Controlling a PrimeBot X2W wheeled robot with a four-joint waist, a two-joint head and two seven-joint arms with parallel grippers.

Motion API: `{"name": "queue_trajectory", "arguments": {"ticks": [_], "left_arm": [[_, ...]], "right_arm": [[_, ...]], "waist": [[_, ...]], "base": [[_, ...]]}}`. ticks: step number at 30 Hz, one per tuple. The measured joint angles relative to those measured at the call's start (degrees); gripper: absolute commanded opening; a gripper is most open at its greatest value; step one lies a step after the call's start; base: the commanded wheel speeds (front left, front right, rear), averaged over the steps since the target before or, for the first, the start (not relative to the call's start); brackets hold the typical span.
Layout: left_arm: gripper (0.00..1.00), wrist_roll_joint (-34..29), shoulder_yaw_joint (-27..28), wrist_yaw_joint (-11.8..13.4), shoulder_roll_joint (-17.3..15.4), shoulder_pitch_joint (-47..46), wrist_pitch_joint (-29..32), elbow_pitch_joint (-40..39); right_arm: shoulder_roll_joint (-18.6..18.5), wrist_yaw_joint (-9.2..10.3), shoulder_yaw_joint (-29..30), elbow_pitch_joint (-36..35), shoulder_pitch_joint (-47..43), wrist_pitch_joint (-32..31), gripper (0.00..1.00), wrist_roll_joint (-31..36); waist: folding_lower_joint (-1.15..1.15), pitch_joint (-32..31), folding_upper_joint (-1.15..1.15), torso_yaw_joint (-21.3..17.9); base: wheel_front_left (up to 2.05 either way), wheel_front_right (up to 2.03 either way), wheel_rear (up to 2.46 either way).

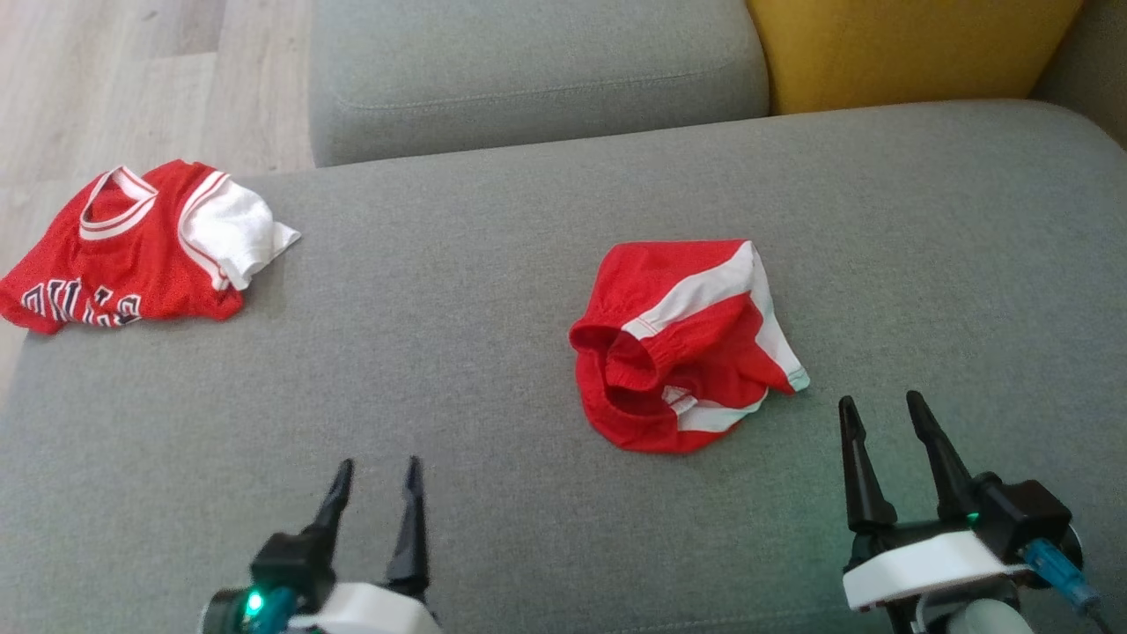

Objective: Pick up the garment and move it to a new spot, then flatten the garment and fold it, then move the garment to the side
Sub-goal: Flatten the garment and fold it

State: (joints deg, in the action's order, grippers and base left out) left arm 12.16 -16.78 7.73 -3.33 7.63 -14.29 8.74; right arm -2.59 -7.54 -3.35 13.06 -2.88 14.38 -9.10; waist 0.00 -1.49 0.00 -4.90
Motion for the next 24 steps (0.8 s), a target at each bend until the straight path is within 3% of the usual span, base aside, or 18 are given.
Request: {"name": "queue_trajectory", "arguments": {"ticks": [7,10,13,15,18,24], "left_arm": [[1.0,1.02,-6.64,-3.8,0.03,-5.99,0.89,1.99],[1.0,4.28,-10.73,-5.56,0.07,-9.99,4.26,2.01],[1.0,10.54,-14.25,-5.78,0.09,-14.21,8.06,1.6],[1.0,15.92,-16.23,-5.43,0.1,-17.11,10.96,1.58],[1.0,23.32,-18.36,-2.76,0.16,-21.18,14.13,2.3],[1.0,29.81,-19.67,0.93,0.19,-27.89,15.7,6.76]], "right_arm": [[0.0,0.0,-0.65,0.0,0.05,0.0,1.0,0.01],[0.0,0.0,-0.77,0.01,0.1,0.0,1.0,0.01],[0.0,0.0,-1.04,-0.01,0.39,0.0,1.0,0.0],[0.0,0.0,-1.48,0.0,1.29,0.0,1.0,-0.11],[0.0,0.0,-2.0,-0.13,3.12,0.0,1.0,-0.92],[0.0,0.0,-2.12,-0.44,4.64,0.0,1.0,-1.78]], "waist": [[0.0,1.08,0.0,-1.69],[0.0,1.82,0.0,-2.63],[0.0,3.24,0.0,-3.56],[0.0,4.2,0.0,-4.41],[0.0,5.61,0.0,-6.03],[0.0,8.77,0.0,-9.5]], "base": [[0.0,0.0,0.0],[0.0,0.0,0.0],[0.0,0.0,0.0],[0.0,0.0,0.0],[0.0,0.0,0.0],[0.0,0.0,0.0]]}}
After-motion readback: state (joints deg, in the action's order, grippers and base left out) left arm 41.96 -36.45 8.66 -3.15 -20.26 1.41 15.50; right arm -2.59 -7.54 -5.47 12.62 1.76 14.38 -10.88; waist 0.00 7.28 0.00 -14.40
